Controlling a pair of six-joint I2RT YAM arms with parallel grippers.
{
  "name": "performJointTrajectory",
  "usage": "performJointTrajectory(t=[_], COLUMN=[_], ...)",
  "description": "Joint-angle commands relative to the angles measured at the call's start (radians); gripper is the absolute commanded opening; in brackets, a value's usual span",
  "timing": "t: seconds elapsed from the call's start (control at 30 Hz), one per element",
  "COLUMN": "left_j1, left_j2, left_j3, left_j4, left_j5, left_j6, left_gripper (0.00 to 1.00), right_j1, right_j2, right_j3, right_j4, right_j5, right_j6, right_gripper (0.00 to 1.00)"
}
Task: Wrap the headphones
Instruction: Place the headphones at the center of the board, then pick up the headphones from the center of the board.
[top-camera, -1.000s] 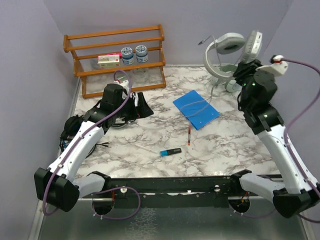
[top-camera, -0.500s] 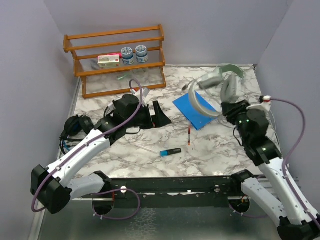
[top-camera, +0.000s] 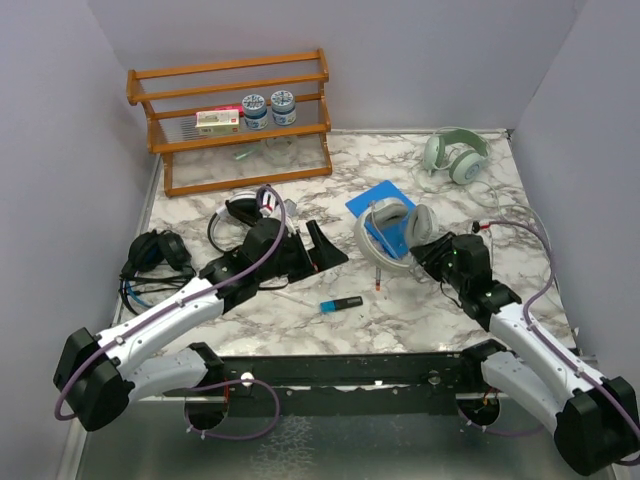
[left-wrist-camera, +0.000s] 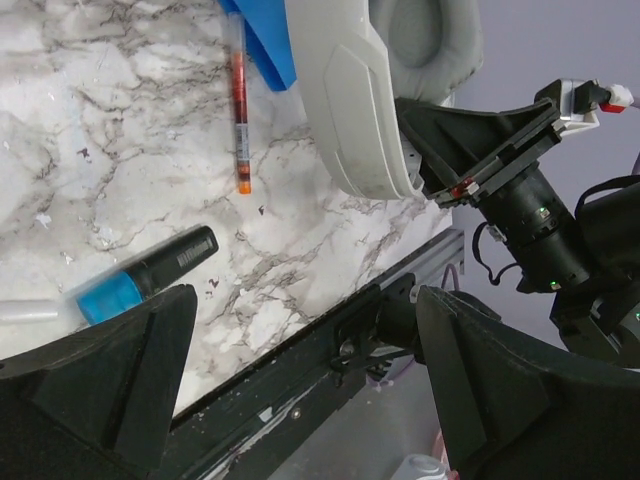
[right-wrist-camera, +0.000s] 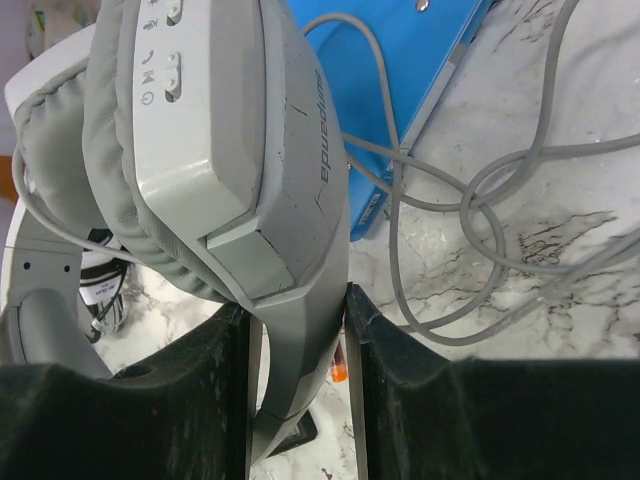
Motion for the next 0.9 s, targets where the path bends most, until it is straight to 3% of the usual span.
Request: performJointTrajectory(t=[0.0,0.1,0.17,0.3,0.5,0.67,0.87], left_j1=[-0.063,-0.098,-0.106,-0.112,-0.151,-0.203,-0.213], left_j2=[0.023,0.065,0.095,0.142,0.231,0.320,0.408], left_j3=[-0.052,-0.058,-0.055,-0.047,-0.049,0.011,0.022], left_j4=[0.081,0.100,0.106,0.122,0.132,0.019,-0.009], left_j5=[-0.137,-0.196,-0.214,-0.224,-0.281,-0.418,-0.461], left_j6=[-0.158,-0.207,-0.211,-0.223,-0.322,-0.440,-0.677], left_gripper=[0.97,0.97,0.97,0.98,0.98,0.95,0.90], right_j1=[0.008,0.020,0.030,0.032,0.032,0.032,0.032], right_j2=[0.054,0.112,0.126,0.081,0.048,0.107,0.077], right_j3=[-0.035,-0.036,-0.035,0.006,0.133,0.229,0.244], right_j4=[0.249,0.292,0.309,0.251,0.041,-0.074,-0.059], right_j5=[-0.066,-0.125,-0.148,-0.165,-0.145,-0.172,-0.203], right_j6=[0.024,-0.004,-0.014,-0.098,-0.363,-0.553,-0.591], right_gripper=[0.26,0.61,0.77,0.94,0.95,0.94,0.93])
